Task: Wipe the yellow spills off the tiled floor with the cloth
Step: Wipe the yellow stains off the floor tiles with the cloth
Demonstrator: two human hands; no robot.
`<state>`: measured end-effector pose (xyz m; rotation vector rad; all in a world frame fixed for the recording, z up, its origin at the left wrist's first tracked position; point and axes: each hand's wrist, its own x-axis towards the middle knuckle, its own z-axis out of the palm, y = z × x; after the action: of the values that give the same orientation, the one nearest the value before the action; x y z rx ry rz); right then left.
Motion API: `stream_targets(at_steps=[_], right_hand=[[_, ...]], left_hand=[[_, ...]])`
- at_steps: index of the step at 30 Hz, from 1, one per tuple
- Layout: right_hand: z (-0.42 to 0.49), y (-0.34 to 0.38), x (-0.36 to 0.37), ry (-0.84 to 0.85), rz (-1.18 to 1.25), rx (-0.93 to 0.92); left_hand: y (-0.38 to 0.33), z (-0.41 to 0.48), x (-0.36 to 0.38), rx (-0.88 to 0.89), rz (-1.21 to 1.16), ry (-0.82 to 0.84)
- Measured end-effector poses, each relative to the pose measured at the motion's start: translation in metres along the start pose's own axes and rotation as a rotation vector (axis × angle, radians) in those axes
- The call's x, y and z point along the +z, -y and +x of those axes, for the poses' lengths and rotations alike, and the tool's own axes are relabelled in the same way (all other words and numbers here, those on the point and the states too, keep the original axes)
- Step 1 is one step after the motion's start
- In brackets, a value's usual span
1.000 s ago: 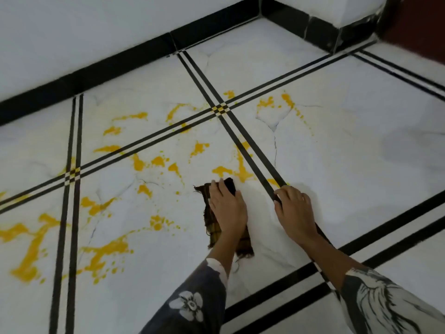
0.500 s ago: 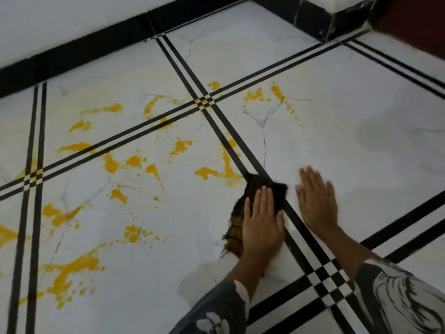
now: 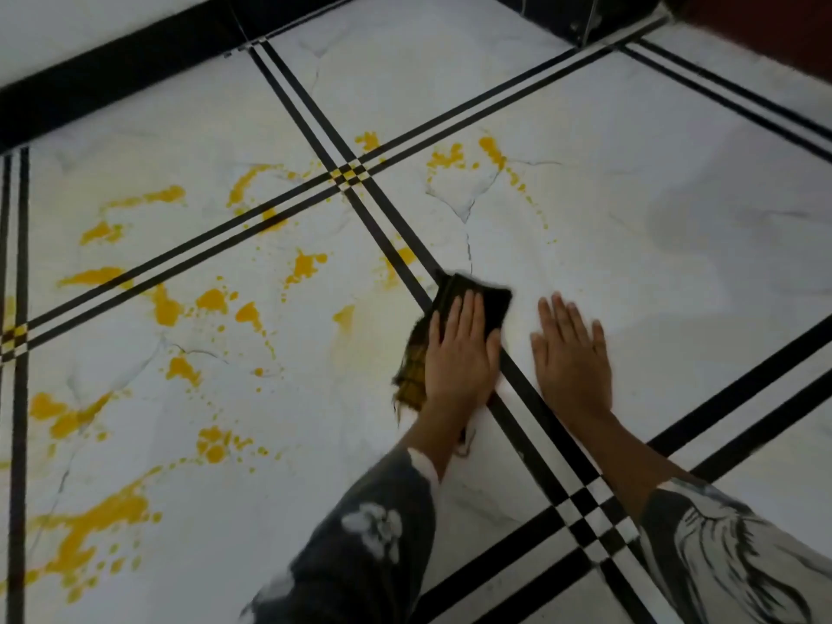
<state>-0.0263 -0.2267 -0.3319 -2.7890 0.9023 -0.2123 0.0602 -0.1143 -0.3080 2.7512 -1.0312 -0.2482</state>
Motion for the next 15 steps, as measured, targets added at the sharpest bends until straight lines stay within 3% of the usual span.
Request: stream_targets(at_steps=[3,6,9,11,15], right_hand=[[0.0,0.0,0.0,0.017,-0.001,0.003],[0.0,0.002,-0.002,0.015,-0.022,0.019],[-0.001,0.004,-0.002,0.02,-0.013,0.02],[-0.001,0.003,-0.002,0.009,0.01,0.022],[0.0,0.001,0.001,0.002,0.003,-0.001]], left_hand=[[0.051,0.041,-0.012,-0.031,0.012,-0.017],[0.112,0.016,-0.019,-0.333,-0.033,-0.139],[0.096,-0.033,-0.012,-0.616,0.005,-0.189],[0.052,-0.041,-0.003,-0.538,-0.024,-0.175],[0.0,0.005,0.003,-0.018,0.005,0.001]])
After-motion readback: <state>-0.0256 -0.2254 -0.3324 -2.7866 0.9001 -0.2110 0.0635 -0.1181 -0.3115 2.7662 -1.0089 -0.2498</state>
